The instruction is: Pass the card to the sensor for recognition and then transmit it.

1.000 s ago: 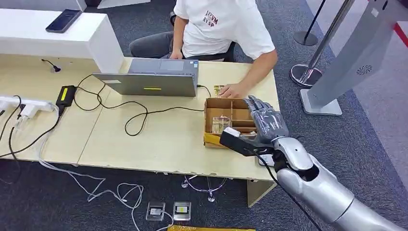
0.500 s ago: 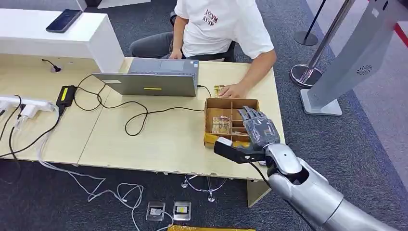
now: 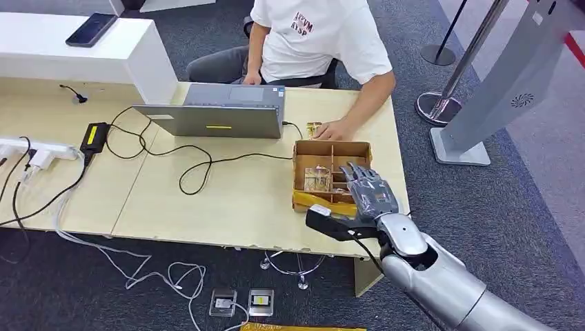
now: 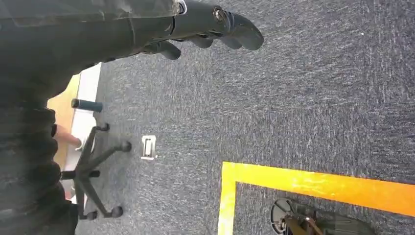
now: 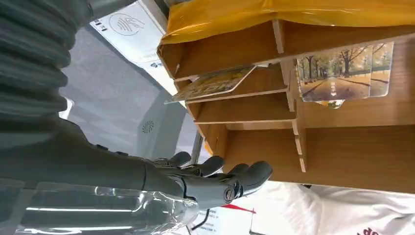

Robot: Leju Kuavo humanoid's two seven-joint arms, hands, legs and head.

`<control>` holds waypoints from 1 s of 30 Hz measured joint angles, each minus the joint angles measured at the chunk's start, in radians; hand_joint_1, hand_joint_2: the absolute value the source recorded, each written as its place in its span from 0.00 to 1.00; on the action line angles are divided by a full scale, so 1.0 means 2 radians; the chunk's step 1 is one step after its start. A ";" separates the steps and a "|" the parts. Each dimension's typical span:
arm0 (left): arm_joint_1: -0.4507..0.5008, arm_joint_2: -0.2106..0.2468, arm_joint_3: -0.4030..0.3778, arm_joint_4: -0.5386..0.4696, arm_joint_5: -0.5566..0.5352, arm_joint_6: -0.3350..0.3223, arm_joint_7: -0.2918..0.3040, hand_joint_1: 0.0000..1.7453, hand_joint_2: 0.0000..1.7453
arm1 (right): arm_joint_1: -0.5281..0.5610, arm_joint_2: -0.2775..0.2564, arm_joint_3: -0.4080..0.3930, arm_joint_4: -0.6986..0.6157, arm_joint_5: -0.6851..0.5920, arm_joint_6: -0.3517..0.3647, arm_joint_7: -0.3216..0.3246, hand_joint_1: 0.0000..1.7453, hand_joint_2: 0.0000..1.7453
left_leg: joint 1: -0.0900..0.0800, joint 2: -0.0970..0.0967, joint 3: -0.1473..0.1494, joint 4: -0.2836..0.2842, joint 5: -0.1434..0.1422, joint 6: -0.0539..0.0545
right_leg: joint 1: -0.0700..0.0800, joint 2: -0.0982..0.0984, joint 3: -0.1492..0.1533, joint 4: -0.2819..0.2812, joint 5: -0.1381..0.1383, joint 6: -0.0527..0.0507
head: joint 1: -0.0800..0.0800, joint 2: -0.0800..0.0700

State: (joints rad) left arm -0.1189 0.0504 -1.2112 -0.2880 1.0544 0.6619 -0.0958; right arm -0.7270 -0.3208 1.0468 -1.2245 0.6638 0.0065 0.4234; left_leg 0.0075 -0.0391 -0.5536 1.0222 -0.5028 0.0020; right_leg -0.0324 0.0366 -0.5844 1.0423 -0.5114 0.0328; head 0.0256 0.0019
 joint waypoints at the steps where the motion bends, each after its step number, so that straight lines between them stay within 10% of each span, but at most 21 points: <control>1: 0.000 0.000 0.000 0.000 0.000 0.000 0.000 0.00 1.00 | 0.000 0.000 0.000 0.001 0.000 0.000 0.000 0.00 1.00 | 0.000 0.000 0.000 0.000 0.000 0.000 | 0.000 0.000 0.000 0.000 0.000 0.000 | 0.000 0.000; 30: 0.000 0.000 0.000 0.000 0.008 -0.001 -0.004 0.00 1.00 | 0.000 0.008 0.000 0.032 -0.014 -0.026 0.004 0.00 1.00 | 0.000 0.000 0.000 0.000 0.000 0.000 | 0.000 0.000 0.000 0.000 0.000 0.000 | 0.000 0.000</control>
State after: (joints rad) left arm -0.1188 0.0504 -1.2108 -0.2880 1.0704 0.6607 -0.1034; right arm -0.7271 -0.3048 1.0475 -1.1601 0.6367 -0.0454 0.4307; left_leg 0.0075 -0.0390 -0.5536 1.0222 -0.5028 0.0020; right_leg -0.0324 0.0366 -0.5843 1.0423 -0.5114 0.0328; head 0.0255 0.0023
